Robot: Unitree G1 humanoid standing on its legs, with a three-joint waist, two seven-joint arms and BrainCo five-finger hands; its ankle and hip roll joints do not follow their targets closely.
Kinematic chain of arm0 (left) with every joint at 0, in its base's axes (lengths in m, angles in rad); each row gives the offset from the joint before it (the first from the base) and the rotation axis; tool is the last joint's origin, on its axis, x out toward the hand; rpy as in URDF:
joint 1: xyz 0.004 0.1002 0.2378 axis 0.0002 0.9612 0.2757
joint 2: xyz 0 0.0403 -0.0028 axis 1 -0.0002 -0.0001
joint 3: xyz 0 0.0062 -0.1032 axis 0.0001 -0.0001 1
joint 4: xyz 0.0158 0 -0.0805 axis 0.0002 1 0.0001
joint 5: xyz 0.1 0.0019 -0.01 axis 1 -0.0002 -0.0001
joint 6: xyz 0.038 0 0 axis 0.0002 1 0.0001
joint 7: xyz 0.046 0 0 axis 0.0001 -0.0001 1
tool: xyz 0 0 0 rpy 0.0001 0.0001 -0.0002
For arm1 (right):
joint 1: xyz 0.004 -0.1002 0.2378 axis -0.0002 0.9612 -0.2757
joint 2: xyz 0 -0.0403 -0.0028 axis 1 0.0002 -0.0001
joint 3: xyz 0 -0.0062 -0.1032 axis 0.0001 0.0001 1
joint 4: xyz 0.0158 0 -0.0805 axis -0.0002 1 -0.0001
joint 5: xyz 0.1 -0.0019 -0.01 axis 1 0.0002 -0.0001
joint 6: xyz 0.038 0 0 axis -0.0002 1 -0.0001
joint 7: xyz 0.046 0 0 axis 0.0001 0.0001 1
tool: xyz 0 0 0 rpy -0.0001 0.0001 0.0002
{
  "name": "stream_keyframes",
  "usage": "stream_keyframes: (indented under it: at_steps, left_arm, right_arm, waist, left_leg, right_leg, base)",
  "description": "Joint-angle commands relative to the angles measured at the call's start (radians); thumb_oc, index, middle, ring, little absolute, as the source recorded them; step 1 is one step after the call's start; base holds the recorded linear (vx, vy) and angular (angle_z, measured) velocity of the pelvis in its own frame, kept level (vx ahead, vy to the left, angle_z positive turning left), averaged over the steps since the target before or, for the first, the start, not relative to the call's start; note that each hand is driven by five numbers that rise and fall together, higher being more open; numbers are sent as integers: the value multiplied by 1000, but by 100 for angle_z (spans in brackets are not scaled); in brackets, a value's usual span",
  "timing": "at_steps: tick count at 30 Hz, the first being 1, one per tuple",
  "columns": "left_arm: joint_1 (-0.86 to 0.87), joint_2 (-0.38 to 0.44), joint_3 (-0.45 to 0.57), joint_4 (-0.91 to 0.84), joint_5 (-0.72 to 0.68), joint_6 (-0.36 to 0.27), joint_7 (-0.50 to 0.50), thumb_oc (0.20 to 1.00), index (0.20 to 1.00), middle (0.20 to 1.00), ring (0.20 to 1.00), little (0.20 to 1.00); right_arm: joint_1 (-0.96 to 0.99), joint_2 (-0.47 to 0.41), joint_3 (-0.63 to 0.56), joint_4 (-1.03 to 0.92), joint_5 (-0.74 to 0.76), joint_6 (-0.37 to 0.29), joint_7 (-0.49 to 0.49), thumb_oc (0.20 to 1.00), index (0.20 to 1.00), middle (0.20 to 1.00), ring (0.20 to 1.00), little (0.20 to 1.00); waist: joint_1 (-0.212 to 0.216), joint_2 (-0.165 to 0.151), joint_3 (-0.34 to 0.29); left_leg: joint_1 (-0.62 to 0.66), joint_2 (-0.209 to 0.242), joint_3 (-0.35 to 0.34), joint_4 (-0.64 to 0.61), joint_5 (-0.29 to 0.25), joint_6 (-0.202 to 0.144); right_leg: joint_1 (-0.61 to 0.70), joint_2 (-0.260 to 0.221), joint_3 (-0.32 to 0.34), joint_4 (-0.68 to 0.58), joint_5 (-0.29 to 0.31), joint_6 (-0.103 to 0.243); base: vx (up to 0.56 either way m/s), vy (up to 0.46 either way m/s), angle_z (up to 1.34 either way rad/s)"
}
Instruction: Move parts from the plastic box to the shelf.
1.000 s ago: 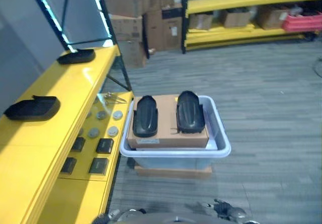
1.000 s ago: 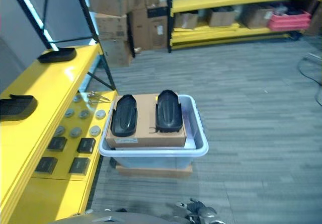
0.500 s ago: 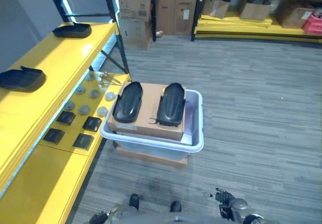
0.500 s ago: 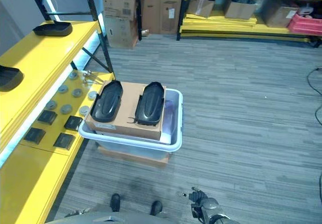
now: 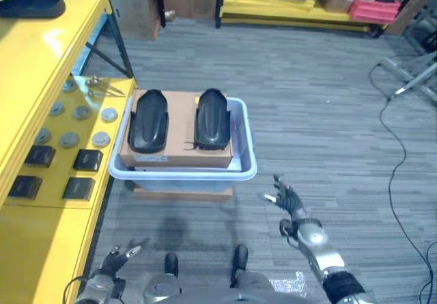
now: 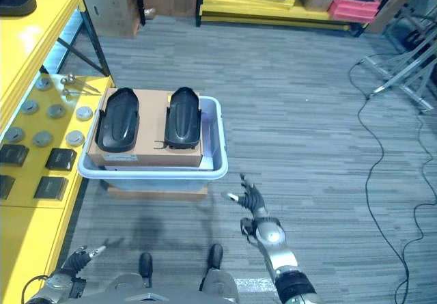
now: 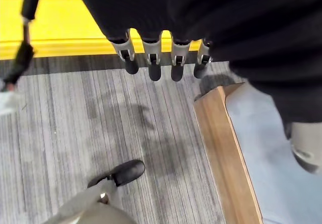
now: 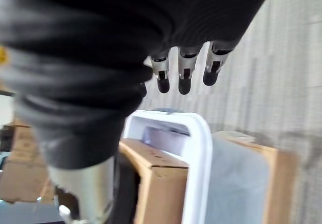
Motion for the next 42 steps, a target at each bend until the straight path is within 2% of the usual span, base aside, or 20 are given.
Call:
stream_keyframes:
  at_steps: [1,5,7,8,11,17,18,22,27,31,32,33,39,42]
  left_arm:
    - [-22,-28,-61,-6,32,-30,20,1000,1000,1000,1000,1000]
    - [-39,-47,-146,-27,54,-29,29,1000,1000,1000,1000,1000]
    - [-55,-52,-181,-20,39,-31,41,1000,1000,1000,1000,1000]
    - [-57,-53,-180,-19,39,-31,41,1000,1000,1000,1000,1000]
    - [-72,-53,-214,-8,23,-35,60,1000,1000,1000,1000,1000]
    - [-96,-34,-233,19,-1,-43,82,1000,1000,1000,1000,1000]
    - [-101,-23,-238,17,-4,-46,85,1000,1000,1000,1000,1000]
    - [-111,-14,-234,15,-11,-47,96,1000,1000,1000,1000,1000]
    - [-143,-6,-267,-46,-42,-59,102,1000,1000,1000,1000,1000]
    - [-156,-12,-275,-59,-65,-57,85,1000,1000,1000,1000,1000]
    - [-158,-8,-276,-64,-61,-56,80,1000,1000,1000,1000,1000]
    - [-156,-7,-281,-74,-57,-54,75,1000,1000,1000,1000,1000]
    - [-152,-4,-275,-64,-43,-44,57,1000,1000,1000,1000,1000]
    - [-156,-7,-252,-41,-53,-43,67,1000,1000,1000,1000,1000]
  right_arm:
    - [-132,-53,-1,-13,-66,-51,-94,1000,1000,1000,1000,1000]
    - [-329,-55,31,35,-94,-41,-193,1000,1000,1000,1000,1000]
    - [-488,-56,65,121,-88,-28,-256,1000,1000,1000,1000,1000]
    - [-492,-56,66,125,-87,-29,-257,1000,1000,1000,1000,1000]
    - [-664,-86,89,247,-71,-13,-311,1000,1000,1000,1000,1000]
    - [-936,-176,170,525,-9,-11,-329,1000,1000,1000,1000,1000]
    - [-1005,-206,205,626,-10,0,-332,1000,1000,1000,1000,1000]
    - [-1061,-224,236,688,-14,13,-333,1000,1000,1000,1000,1000]
    - [-1134,-278,266,910,-2,57,-326,1000,1000,1000,1000,1000]
    - [-1131,-273,272,1004,21,88,-246,1000,1000,1000,1000,1000]
    - [-1128,-269,277,1022,19,96,-225,890,890,890,890,890]
    - [-1127,-266,281,1042,14,104,-208,200,200,200,200,200]
    - [-1089,-232,259,1060,5,115,-189,200,200,200,200,200]
    - [-1041,-195,233,1028,31,99,-196,200,200,200,200,200]
  waist:
    - [42,21,21]
    - [76,13,59]
    - [104,6,88]
    - [104,6,87]
    - [132,-3,121]
    - [166,-11,151]
    - [182,-7,161]
    - [189,-5,170]
    - [221,7,201]
    - [240,15,218]
    - [247,17,218]
    - [253,19,219]
    - [269,29,217]
    - [269,30,209]
  left_leg:
    - [11,68,-48,4,-87,-19]
    - [-55,85,-69,4,-71,-29]
    - [-119,91,-82,4,-52,-36]
    - [-121,91,-81,4,-52,-36]
    - [-175,91,-97,4,-36,-42]
    - [-247,86,-122,4,-13,-53]
    - [-265,82,-131,4,-10,-57]
    - [-287,76,-140,4,-1,-60]
    - [-346,57,-174,4,15,-73]
    - [-378,45,-193,4,23,-76]
    - [-386,41,-200,4,25,-77]
    - [-392,37,-204,4,26,-77]
    - [-405,28,-214,4,29,-78]
    - [-398,25,-214,4,27,-79]
  right_leg:
    - [-13,15,-9,3,-43,36]
    - [-64,26,-24,3,-44,35]
    - [-114,33,-26,3,-39,35]
    - [-117,33,-25,3,-39,35]
    - [-153,32,-32,3,-31,36]
    - [-194,23,-59,3,-20,45]
    - [-203,21,-65,3,-17,48]
    - [-217,16,-73,3,-12,52]
    - [-237,-2,-122,3,-1,63]
    - [-249,-11,-152,3,5,68]
    - [-251,-14,-160,3,6,69]
    - [-254,-15,-165,3,7,71]
    - [-259,-22,-177,3,7,72]
    - [-247,-26,-183,3,4,70]
  base:
    - [-56,-38,51]
    - [-68,-26,1]
    - [-90,6,0]
    - [-59,19,4]
    - [-63,7,21]
    - [-28,28,19]
    - [-18,37,25]
    - [-15,28,18]
    - [-9,14,22]
    - [-6,-2,17]
    - [14,-14,7]
    - [18,-8,11]
    - [17,15,10]
    - [3,3,1]
